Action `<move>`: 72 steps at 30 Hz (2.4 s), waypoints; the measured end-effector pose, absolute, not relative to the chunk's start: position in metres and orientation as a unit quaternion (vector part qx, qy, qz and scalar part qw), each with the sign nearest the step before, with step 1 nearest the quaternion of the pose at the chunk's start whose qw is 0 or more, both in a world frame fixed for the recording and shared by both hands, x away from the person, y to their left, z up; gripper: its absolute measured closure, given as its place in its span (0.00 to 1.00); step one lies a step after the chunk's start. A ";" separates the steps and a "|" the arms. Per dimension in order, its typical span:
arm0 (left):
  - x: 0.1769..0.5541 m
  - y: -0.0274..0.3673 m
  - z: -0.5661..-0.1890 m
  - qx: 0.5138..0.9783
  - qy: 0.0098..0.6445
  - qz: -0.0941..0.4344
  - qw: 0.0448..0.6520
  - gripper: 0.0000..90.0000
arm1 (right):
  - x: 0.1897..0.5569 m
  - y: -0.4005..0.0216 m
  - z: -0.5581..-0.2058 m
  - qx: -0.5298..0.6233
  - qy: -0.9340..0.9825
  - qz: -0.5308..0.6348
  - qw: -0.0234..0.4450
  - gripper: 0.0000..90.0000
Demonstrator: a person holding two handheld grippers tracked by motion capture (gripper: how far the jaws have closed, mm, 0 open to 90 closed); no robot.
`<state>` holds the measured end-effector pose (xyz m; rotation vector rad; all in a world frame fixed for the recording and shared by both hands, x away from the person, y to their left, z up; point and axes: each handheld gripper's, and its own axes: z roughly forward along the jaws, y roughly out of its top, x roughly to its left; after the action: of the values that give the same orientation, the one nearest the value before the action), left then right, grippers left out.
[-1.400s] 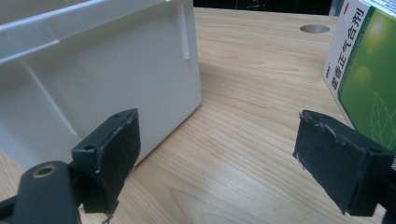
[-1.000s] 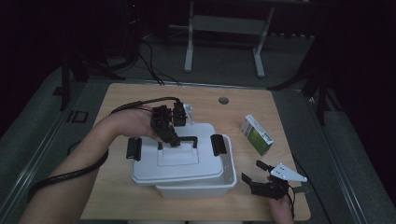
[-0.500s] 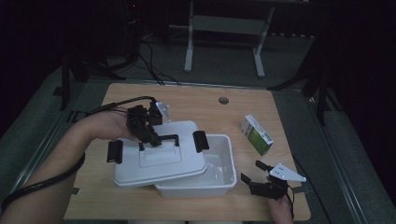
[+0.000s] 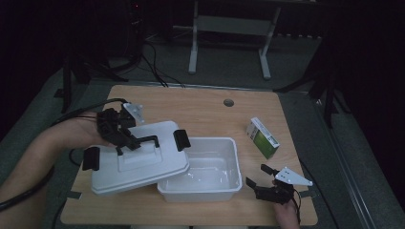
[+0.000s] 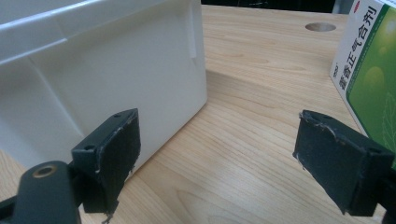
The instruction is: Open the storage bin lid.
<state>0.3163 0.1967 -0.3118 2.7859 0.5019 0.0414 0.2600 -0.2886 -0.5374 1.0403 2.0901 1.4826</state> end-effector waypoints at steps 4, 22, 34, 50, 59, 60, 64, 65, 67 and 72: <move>0.312 0.215 -0.313 0.968 0.193 0.021 0.157 0.94 | 0.260 -0.287 -0.538 0.368 0.744 0.526 0.186 0.16; 0.297 0.277 -0.333 0.953 0.252 0.031 0.164 0.94 | 0.261 -0.285 -0.538 0.366 0.746 0.525 0.185 0.16; 0.302 0.295 -0.382 0.945 0.277 0.035 0.171 0.94 | 0.260 -0.286 -0.538 0.371 0.744 0.523 0.186 0.16; 0.326 0.290 -0.441 0.940 0.294 0.035 0.171 0.93 | 0.260 -0.290 -0.540 0.378 0.740 0.524 0.187 0.16; 0.340 0.286 -0.461 0.935 0.305 0.035 0.179 0.93 | 0.260 -0.290 -0.540 0.376 0.741 0.524 0.186 0.16; 0.341 0.286 -0.462 0.935 0.305 0.034 0.178 0.93 | 0.260 -0.290 -0.540 0.376 0.741 0.525 0.185 0.16; 0.343 0.285 -0.468 0.934 0.306 0.037 0.178 0.93 | 0.260 -0.290 -0.540 0.377 0.741 0.525 0.183 0.16; 0.344 0.286 -0.469 0.935 0.307 0.036 0.174 0.93 | 0.260 -0.290 -0.540 0.378 0.741 0.524 0.184 0.16; 0.345 0.285 -0.473 0.934 0.309 0.038 0.172 0.93 | 0.261 -0.290 -0.540 0.378 0.741 0.525 0.184 0.16; 0.346 0.286 -0.478 0.933 0.313 0.039 0.170 0.93 | 0.261 -0.289 -0.540 0.376 0.741 0.524 0.186 0.16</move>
<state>0.3464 0.2859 -0.4782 2.6518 0.8896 0.1109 0.2607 -0.2892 -0.5404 1.0594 2.0880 1.4746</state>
